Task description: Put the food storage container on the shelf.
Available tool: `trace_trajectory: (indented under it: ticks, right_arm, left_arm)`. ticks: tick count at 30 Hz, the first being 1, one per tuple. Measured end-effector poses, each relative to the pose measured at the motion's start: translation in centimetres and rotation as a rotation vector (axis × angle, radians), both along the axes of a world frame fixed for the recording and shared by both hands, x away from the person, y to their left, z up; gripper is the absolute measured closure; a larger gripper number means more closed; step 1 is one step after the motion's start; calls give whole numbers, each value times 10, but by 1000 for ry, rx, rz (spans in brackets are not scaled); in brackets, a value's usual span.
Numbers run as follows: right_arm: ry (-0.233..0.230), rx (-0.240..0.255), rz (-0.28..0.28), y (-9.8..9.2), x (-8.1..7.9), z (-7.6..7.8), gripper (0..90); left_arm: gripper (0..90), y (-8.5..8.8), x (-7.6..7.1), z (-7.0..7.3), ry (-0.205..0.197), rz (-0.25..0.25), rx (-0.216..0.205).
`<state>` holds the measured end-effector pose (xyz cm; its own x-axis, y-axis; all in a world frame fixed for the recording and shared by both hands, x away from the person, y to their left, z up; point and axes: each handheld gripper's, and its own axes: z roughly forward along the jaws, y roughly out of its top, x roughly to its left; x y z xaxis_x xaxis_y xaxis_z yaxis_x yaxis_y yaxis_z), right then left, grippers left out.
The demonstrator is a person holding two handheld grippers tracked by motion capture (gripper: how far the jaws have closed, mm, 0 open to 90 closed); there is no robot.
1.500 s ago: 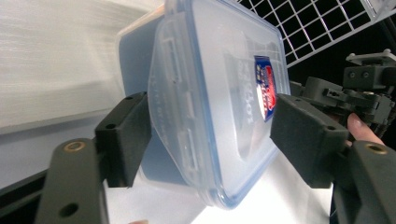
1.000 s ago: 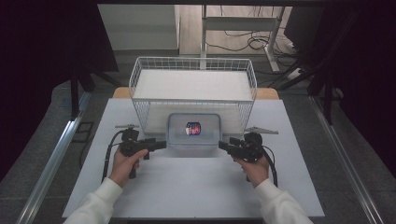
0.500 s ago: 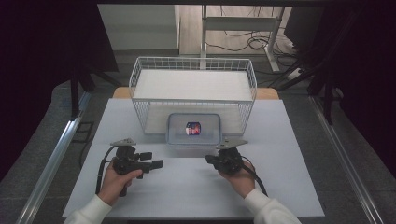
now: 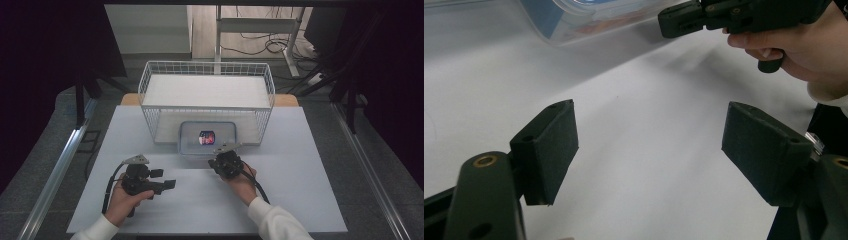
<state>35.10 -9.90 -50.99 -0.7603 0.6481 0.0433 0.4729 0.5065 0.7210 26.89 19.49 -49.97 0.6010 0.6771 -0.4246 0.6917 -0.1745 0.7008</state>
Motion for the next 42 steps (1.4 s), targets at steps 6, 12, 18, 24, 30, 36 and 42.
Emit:
trace_trajectory:
  ticks: [6, 12, 18, 24, 30, 36, 42]
  right_arm:
    - [-9, 11, -22, 5, 7, 1, 890]
    - [-40, 35, -33, 10, 12, 8, 891]
    - [-24, 62, -94, 9, 23, 11, 891]
    - [-40, 73, -120, 9, 35, 11, 890]
    - [-36, 94, -115, 16, 46, 9, 890]
    - [-49, 89, -120, 16, 58, 9, 891]
    - [-37, 113, -133, 15, 69, 6, 890]
  left_arm:
    - [223, 1, 1, -1, 3, 7, -1]
    - [222, 2, 1, -1, 4, 11, -7]
    - [222, 2, 2, 0, 4, 17, -22]
    - [220, 1, 2, -1, 4, 10, -5]
    - [219, 3, 1, -3, 6, 15, -2]
    - [219, 5, 1, -4, 13, 19, -1]
    - [218, 7, 2, -7, 23, 31, 0]
